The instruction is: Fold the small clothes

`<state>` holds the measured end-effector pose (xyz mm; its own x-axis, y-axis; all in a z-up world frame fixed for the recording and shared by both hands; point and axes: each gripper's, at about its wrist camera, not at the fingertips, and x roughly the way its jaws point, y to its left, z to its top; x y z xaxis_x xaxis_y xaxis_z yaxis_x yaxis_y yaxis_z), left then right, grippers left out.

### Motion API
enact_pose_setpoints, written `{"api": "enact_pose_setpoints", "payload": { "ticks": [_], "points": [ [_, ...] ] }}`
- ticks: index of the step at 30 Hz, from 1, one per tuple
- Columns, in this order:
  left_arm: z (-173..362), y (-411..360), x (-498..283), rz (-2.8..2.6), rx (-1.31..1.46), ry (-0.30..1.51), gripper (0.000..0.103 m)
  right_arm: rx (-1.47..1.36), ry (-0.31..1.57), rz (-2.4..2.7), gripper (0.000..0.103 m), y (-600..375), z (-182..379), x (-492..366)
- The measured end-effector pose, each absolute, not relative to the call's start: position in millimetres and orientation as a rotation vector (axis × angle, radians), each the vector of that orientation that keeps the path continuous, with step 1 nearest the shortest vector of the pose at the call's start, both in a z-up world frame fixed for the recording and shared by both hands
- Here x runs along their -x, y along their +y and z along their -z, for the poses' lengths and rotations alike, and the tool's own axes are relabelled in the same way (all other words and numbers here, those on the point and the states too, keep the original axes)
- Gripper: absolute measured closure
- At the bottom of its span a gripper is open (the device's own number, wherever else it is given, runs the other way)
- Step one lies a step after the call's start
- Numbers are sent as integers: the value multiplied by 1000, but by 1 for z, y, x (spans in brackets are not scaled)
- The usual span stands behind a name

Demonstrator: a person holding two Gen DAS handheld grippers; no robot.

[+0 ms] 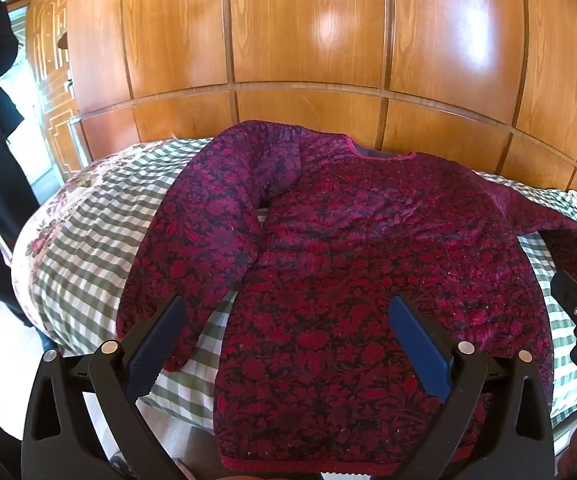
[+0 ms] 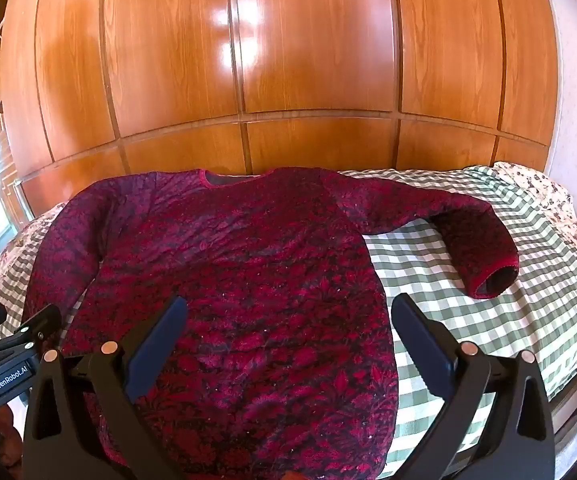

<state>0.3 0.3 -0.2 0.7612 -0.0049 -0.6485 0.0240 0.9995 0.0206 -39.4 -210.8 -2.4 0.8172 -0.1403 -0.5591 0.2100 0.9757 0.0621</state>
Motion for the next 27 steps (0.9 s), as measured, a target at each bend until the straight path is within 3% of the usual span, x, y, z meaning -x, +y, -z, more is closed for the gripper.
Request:
{"api": "enact_pose_setpoints", "payload": {
  "ticks": [27],
  "points": [
    [11, 2, 0, 12, -24, 733, 3, -111, 606, 178, 2, -208, 8, 35]
  ]
}}
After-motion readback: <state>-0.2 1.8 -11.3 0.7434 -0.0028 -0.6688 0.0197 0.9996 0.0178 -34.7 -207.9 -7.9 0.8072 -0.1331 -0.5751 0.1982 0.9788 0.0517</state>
